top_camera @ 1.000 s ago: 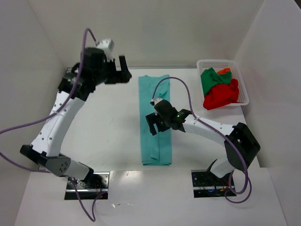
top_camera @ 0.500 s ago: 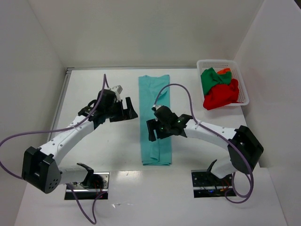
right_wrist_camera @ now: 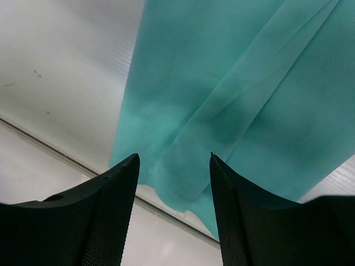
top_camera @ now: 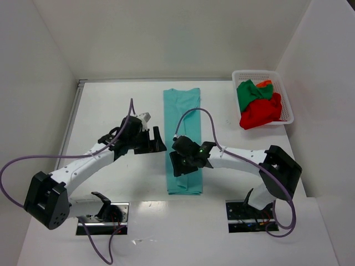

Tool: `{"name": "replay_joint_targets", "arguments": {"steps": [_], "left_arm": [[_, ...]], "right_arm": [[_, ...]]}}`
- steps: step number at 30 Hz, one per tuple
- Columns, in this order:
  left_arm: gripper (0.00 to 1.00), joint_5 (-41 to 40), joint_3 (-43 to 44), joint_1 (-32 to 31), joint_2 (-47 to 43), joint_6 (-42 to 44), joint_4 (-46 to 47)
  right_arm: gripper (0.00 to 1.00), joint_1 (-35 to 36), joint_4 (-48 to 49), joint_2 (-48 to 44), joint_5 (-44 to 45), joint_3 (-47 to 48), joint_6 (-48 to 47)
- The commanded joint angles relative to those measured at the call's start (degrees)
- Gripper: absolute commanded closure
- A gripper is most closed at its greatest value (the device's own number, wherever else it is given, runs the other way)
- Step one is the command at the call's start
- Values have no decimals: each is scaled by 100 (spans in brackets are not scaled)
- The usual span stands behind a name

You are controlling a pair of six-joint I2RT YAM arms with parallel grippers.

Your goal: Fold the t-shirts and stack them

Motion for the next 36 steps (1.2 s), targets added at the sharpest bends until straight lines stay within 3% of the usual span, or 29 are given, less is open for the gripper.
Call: {"name": "replay_joint_targets", "arguments": {"steps": [1, 8, 10, 17, 24, 33, 36], "left_arm": [[4, 29, -119, -75, -47, -77, 229], [4, -85, -294, -75, -205, -77, 176], [4, -85, -295, -75, -206, -77, 176], [4, 292, -409, -75, -206, 63, 123], [4, 574, -356, -365, 137, 266, 71], [4, 390, -189, -831, 735, 266, 71], [4, 337, -189, -893, 735, 266, 71]], "right_arm": [[41, 130, -107, 95, 223, -76, 318], [42, 437, -300, 500, 363, -6, 424], [52, 437, -300, 571, 363, -6, 424], [67, 437, -476, 308, 644, -59, 652], [67, 437, -661, -474, 882, -278, 1038], [65, 437, -713, -782, 724, -867, 1399], [51, 437, -653, -1028, 724, -929, 1452]]}}
